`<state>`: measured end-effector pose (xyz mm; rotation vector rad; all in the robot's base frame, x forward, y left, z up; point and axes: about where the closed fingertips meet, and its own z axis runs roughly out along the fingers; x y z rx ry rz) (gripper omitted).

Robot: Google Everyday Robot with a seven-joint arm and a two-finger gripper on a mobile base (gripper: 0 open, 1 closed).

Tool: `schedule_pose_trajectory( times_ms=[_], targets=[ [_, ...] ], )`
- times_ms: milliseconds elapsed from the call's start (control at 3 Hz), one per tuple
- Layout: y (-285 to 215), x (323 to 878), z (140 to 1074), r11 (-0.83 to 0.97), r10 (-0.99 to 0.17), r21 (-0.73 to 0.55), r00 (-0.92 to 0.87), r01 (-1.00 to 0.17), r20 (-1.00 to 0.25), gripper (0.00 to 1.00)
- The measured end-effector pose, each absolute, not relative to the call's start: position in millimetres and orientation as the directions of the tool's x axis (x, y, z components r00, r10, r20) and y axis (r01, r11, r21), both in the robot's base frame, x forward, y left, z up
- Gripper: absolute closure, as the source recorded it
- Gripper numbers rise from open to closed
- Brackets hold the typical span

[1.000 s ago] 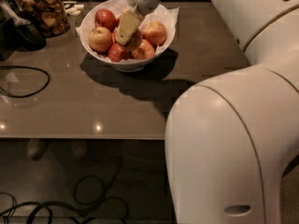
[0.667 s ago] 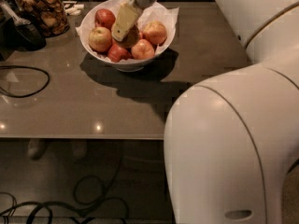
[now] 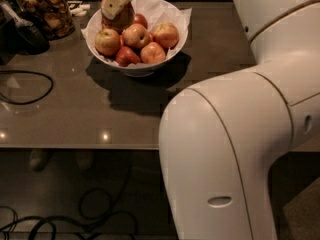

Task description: Pick apple from white bowl

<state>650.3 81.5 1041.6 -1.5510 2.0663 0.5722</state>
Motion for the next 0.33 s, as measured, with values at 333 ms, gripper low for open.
schedule_pose_trajectory(
  times_ms=[333],
  targets=[
    [86.4,654.8,1047.6,0.268,-0.746,0.025,-0.224,-0.963,-0.627,1.00]
  ],
)
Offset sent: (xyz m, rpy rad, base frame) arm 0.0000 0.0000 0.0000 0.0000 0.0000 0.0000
